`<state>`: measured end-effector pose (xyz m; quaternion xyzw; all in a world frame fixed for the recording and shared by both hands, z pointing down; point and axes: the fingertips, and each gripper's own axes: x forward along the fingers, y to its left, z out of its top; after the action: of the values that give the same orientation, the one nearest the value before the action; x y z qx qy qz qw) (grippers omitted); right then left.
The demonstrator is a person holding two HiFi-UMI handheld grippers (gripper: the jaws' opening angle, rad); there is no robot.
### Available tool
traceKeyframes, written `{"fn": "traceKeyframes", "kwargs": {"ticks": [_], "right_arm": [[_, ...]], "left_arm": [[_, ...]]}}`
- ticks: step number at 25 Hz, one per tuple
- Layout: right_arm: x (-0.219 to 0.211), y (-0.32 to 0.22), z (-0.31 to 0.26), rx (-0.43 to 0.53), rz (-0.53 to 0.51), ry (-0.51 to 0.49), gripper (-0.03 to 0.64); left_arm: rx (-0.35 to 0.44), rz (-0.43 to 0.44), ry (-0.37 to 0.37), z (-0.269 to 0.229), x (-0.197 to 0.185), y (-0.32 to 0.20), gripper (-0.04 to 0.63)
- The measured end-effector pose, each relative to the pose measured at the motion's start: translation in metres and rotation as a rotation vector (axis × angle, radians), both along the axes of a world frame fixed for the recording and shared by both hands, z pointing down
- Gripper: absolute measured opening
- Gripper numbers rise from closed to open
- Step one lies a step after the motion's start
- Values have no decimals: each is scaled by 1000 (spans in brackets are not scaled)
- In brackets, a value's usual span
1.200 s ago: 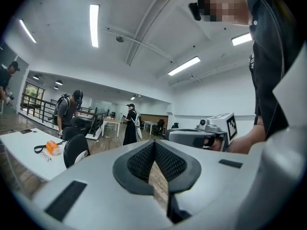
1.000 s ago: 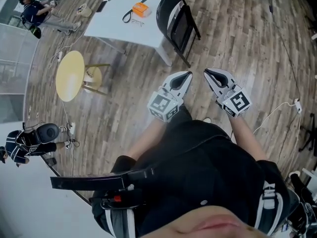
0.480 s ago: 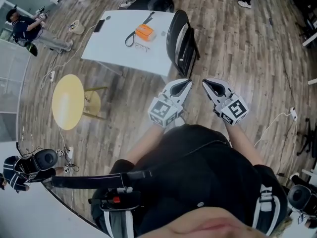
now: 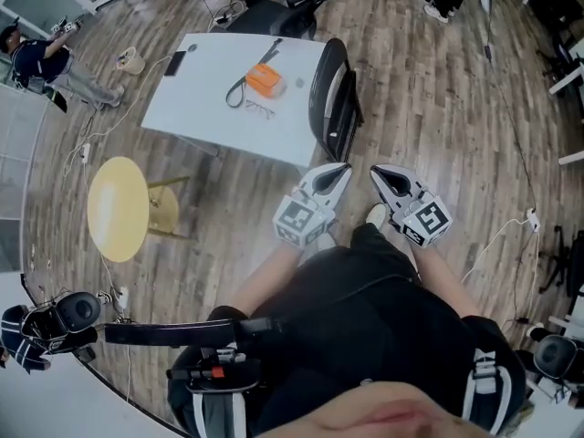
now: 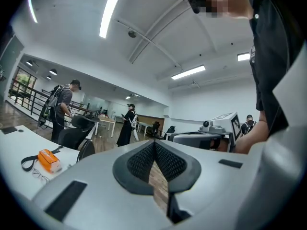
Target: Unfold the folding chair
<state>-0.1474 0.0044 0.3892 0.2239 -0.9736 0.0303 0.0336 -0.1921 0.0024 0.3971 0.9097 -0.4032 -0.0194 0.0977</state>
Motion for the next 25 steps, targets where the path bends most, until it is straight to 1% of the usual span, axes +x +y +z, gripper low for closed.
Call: {"fn": "traceKeyframes", "kwargs": {"ticks": [5, 8, 10, 13, 17, 20, 25], "right_arm": [[0, -32, 10, -17, -14, -8, 8], [4, -67, 13, -28, -13, -24, 8], [9, -91, 14, -36, -9, -33, 8], [13, -123, 9, -17, -24, -40, 8], [25, -164, 7, -24, -42, -54, 8], [39, -195, 8, -37, -64, -53, 8], [44, -235, 11, -46, -54, -60, 8]], "left_arm": [[-6, -49, -17, 4, -6, -28, 5], [-15, -94, -43, 8, -9, -56, 5], [-25, -121, -46, 7, -8, -76, 5], [-37, -146, -62, 8, -7, -106, 5], [-71, -180, -71, 10, -2, -145, 5], [-105, -226, -88, 10, 2, -175, 5], [-167, -273, -130, 23, -19, -215, 6]]}}
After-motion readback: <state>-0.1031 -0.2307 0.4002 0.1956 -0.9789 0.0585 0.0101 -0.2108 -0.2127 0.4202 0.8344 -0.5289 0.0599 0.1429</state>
